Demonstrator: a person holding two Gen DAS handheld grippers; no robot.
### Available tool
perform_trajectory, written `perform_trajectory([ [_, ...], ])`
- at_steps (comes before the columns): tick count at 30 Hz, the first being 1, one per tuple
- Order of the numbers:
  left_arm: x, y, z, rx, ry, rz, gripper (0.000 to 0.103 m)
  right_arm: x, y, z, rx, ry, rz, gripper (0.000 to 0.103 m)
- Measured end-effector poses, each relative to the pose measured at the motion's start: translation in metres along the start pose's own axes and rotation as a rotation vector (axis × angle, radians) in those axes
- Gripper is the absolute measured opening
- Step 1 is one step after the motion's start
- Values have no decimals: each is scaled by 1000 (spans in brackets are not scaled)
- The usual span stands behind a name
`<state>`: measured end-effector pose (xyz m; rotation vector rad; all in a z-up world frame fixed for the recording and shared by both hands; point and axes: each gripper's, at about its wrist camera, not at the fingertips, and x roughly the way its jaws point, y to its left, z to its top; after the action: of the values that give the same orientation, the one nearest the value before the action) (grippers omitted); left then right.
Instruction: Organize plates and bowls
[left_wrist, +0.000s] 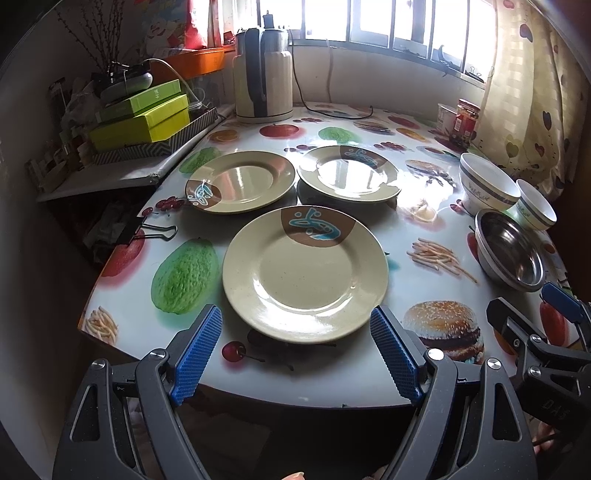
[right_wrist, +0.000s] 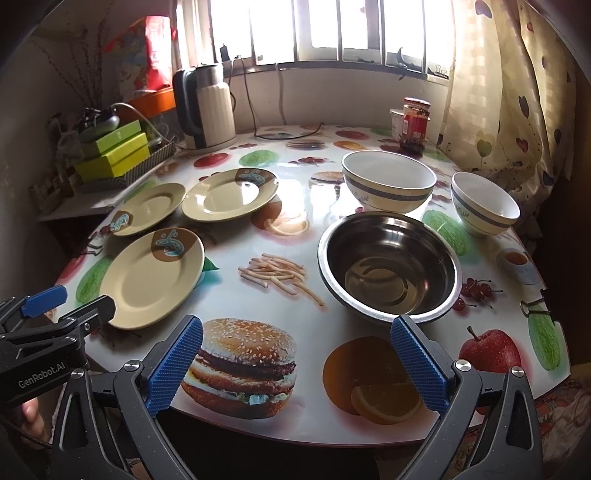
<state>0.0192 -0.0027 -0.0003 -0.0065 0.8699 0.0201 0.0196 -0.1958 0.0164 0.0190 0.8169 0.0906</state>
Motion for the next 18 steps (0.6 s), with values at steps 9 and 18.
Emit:
perform_trajectory([
  [9, 1, 0, 1, -2, 3, -1, 83, 2, -1, 0, -1, 6, 7, 103],
  [18, 0, 1, 1, -7, 5, -2, 83, 2, -2, 1, 0, 11, 5, 103],
])
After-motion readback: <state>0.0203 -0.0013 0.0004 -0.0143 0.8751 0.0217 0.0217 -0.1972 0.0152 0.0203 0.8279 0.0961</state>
